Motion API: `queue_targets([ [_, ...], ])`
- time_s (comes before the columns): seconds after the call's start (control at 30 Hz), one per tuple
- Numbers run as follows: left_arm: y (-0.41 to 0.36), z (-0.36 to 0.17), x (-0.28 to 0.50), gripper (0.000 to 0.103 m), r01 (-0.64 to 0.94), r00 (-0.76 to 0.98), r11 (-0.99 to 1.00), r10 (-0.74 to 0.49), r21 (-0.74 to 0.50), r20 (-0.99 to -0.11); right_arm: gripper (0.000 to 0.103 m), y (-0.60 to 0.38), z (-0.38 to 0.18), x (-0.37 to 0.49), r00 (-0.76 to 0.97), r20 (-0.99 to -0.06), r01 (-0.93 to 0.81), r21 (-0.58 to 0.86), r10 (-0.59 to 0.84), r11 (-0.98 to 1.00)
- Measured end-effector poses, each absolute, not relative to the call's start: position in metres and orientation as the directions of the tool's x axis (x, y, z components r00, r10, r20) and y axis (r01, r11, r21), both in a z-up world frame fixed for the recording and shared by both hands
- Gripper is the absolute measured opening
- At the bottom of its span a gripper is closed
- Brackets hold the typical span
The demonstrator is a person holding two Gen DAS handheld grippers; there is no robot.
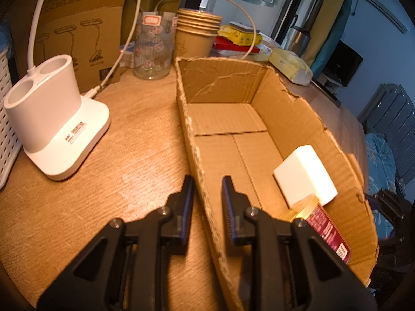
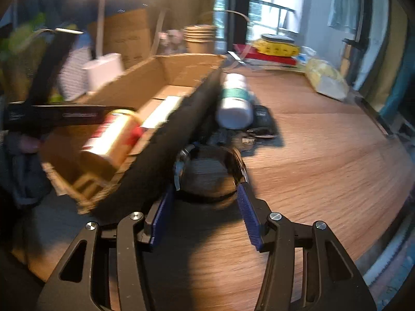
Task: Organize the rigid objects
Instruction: 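Move the right gripper to the wristwatch and grasp its strap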
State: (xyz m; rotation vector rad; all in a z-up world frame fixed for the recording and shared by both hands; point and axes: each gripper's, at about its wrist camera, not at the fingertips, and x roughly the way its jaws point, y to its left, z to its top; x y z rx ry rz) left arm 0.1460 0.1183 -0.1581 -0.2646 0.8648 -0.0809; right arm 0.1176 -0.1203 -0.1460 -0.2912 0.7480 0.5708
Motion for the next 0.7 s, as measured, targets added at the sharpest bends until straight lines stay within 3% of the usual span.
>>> queue_targets([
  [0.23,0.119,-0.158,0.146,0.023,-0.036,0.648,0.964,-0.176,-0.262,-0.741,0.053,-0.121,-0.134,0.119,0.611,-0.664,-0.61,-0.047,0.432,0.791],
  [0.33,0.118,-0.158,0.146,0.024,-0.036,0.648,0.964,-0.177,-0.262,-0.741,0.038,-0.116,-0.132,0.126,0.586,-0.657,-0.639,-0.015,0.474,0.769],
  [0.57,0.119,-0.158,0.146,0.024,-0.034,0.648,0.965,-0.178,-0.262,-0.741,0.031,-0.116,-0.14,0.144,0.501,-0.678,-0.665,0.096,0.538,0.741],
  [0.7,0.118,-0.158,0.146,0.024,-0.035,0.648,0.965,-0.177,-0.261,-0.741,0.022,-0.11,-0.149,0.15,0.471,-0.705,-0.663,0.112,0.53,0.74],
])
